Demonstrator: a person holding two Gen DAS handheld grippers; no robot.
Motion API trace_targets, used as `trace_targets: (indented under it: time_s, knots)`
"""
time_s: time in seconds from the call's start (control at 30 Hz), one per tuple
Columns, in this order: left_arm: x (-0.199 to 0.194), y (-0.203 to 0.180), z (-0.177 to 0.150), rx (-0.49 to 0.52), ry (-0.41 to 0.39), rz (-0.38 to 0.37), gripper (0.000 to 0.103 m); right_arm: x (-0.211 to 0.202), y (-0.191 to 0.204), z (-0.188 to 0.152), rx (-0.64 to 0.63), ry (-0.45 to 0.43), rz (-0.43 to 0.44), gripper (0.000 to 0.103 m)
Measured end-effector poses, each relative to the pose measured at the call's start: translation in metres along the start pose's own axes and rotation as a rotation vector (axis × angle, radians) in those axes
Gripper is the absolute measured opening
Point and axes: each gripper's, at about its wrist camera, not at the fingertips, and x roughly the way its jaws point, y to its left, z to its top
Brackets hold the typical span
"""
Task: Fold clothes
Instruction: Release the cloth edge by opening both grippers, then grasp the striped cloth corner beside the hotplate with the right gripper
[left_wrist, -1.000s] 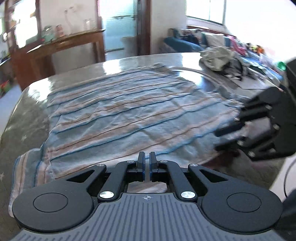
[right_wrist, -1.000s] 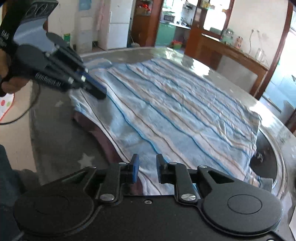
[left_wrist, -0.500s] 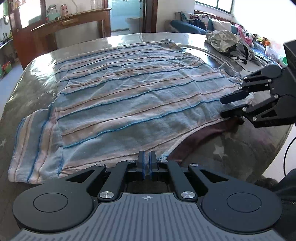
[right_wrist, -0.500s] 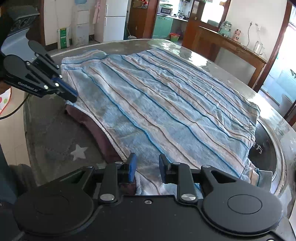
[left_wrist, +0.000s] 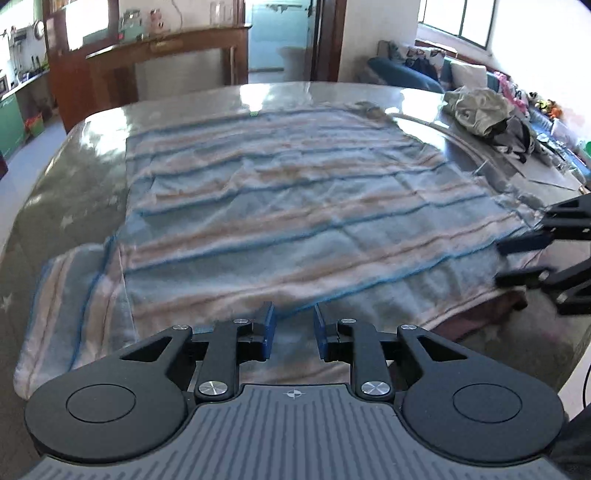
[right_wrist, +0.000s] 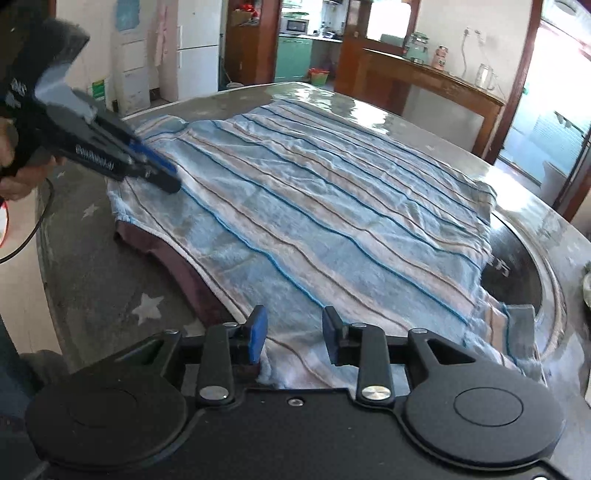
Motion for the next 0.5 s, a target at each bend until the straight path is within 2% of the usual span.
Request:
trace_targets:
  time_s: [0.1,0.17,0.27,0.33,0.43,0.5]
  knots:
    - [-0.003,0.002,-0.004,-0.013,-0.004,0.003,0.034,-0.010,-0.009,-0.006,0.061,-0.012,-0.016,0.037]
    - [-0.004,0.000,-0.005,-0.014,-0.006,0.016,0.036,-0.017,-0.013,-0.009,0.096,-0.025,-0.031,0.040]
    - [-0.006,-0.006,-0.002,-0.010,-0.020,0.026,0.041,-0.029,-0.021,-0.016,0.152,-0.051,-0.076,0.044]
    - [-0.007,-0.011,0.001,-0.017,-0.035,0.021,0.050,-0.034,-0.028,-0.022,0.195,-0.058,-0.103,0.045]
    - [-0.010,-0.019,0.004,-0.024,-0.059,0.022,0.058,-0.040,-0.039,-0.032,0.261,-0.065,-0.157,0.048]
    - [-0.010,-0.027,0.007,-0.025,-0.069,0.017,0.061,-0.043,-0.045,-0.038,0.298,-0.073,-0.181,0.051]
